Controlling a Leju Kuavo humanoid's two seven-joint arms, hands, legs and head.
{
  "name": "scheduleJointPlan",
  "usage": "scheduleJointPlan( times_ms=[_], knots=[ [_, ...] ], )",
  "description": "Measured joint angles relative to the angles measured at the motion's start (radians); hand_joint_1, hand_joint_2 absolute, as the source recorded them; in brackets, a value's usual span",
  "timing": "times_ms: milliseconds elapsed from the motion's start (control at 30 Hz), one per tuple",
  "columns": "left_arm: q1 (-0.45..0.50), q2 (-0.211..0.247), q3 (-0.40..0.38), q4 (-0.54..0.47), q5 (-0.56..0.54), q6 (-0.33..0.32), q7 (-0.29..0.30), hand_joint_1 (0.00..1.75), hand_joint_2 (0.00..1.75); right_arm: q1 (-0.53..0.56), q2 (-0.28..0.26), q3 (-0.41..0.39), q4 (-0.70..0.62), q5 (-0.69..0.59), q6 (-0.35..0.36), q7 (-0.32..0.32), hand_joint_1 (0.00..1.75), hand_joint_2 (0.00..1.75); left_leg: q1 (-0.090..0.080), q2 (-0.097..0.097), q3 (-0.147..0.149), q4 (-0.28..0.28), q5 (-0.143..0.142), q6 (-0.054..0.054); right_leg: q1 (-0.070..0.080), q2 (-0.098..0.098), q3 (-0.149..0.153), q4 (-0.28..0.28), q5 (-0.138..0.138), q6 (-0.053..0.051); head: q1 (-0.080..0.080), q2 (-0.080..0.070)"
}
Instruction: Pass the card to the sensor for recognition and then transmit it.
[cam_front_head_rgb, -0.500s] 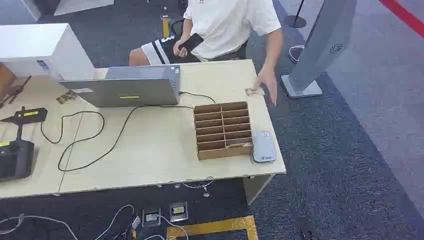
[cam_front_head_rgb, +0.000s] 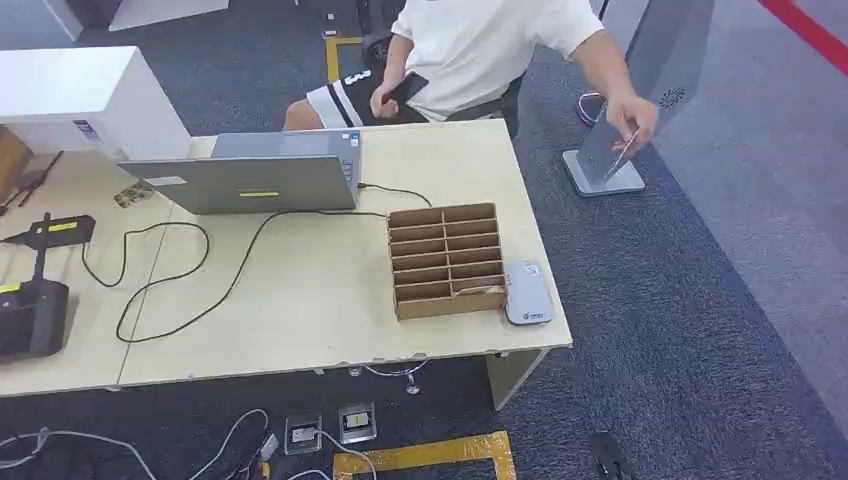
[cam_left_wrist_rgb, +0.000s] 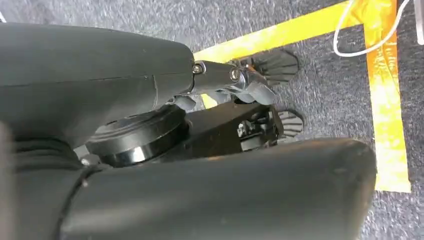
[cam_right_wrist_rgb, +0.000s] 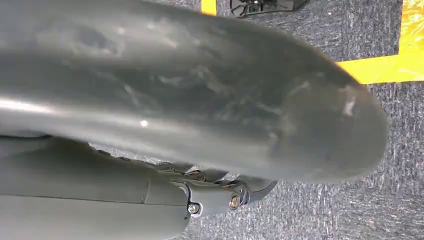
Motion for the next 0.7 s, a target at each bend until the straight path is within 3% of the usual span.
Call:
scheduleJointPlan(
  times_ms=[267,333,400,433,533,600,633,667,700],
  knots=[
    [0.001,0.016,-0.012,-0.008,0.084,0.0,0.0,0.0,0.0,-0.01,-0.002,0.001,0.0,-0.006,-0.02,0.0,0.0,0.0,0.0,0.0,0.0,0.0,0.0,0.0,0.0,0.0,0.0,0.0,0.0,0.0,0.0,0.0],
    [0.001,0.017,-0.016,-0.005,0.098,0.0,-0.005,0.0,0.0,-0.01,-0.009,0.001,0.0,-0.035,-0.055,-0.023,0.0,0.0,-0.001,0.0,0.0,0.0,0.0,0.0,-0.001,0.0,0.0,0.0,0.0,0.0,0.0,0.0],
    [0.002,0.019,-0.018,-0.003,0.118,0.0,-0.005,0.0,0.0,-0.022,-0.033,-0.007,0.0,-0.091,-0.132,-0.079,0.0,0.0,-0.002,0.0,-0.001,0.0,0.0,0.0,-0.002,0.0,0.0,0.0,0.0,0.0,0.0,0.0],
    [0.002,0.023,-0.019,-0.004,0.122,0.0,-0.005,0.0,0.0,-0.035,-0.052,-0.013,0.0,-0.103,-0.157,-0.1,0.0,1.75,-0.002,0.0,-0.001,0.0,0.0,0.0,-0.002,0.0,0.0,0.0,0.0,0.001,0.0,0.0],
    [0.002,0.035,-0.019,-0.004,0.108,0.0,0.0,0.0,0.0,-0.08,-0.117,-0.04,0.0,-0.136,-0.19,-0.129,0.0,1.75,-0.003,0.0,0.0,0.0,0.001,0.001,-0.003,0.001,0.0,0.0,0.001,0.002,0.0,0.0],
    [0.003,0.036,-0.009,-0.002,0.047,0.0,-0.021,0.0,0.0,-0.105,-0.148,-0.076,0.0,-0.199,-0.264,-0.215,0.0,1.75,-0.004,0.0,-0.001,0.0,0.001,0.001,-0.004,-0.001,0.0,0.0,0.001,0.002,0.0,0.0],
    [0.005,0.037,0.006,0.001,0.018,0.0,-0.072,0.0,0.0,-0.123,-0.171,-0.102,0.0,-0.216,-0.285,-0.258,0.0,1.75,-0.005,-0.001,-0.002,0.0,0.001,0.002,-0.005,-0.001,0.0,0.001,0.002,0.003,-0.001,0.0],
    [0.004,0.042,0.029,0.014,0.015,0.0,-0.159,0.0,0.0,-0.154,-0.207,-0.132,-0.002,-0.212,-0.291,-0.283,0.0,1.75,-0.006,-0.001,-0.003,0.0,0.002,0.002,-0.006,-0.001,-0.001,0.001,0.002,0.003,-0.001,0.0],
    [-0.003,0.048,0.044,0.029,0.028,-0.002,-0.219,0.0,0.0,-0.189,-0.234,-0.149,-0.003,-0.199,-0.289,-0.277,0.0,1.75,-0.006,-0.001,-0.003,0.0,0.002,0.002,-0.006,-0.001,-0.002,0.001,0.002,0.003,0.0,0.0]
  ],
)
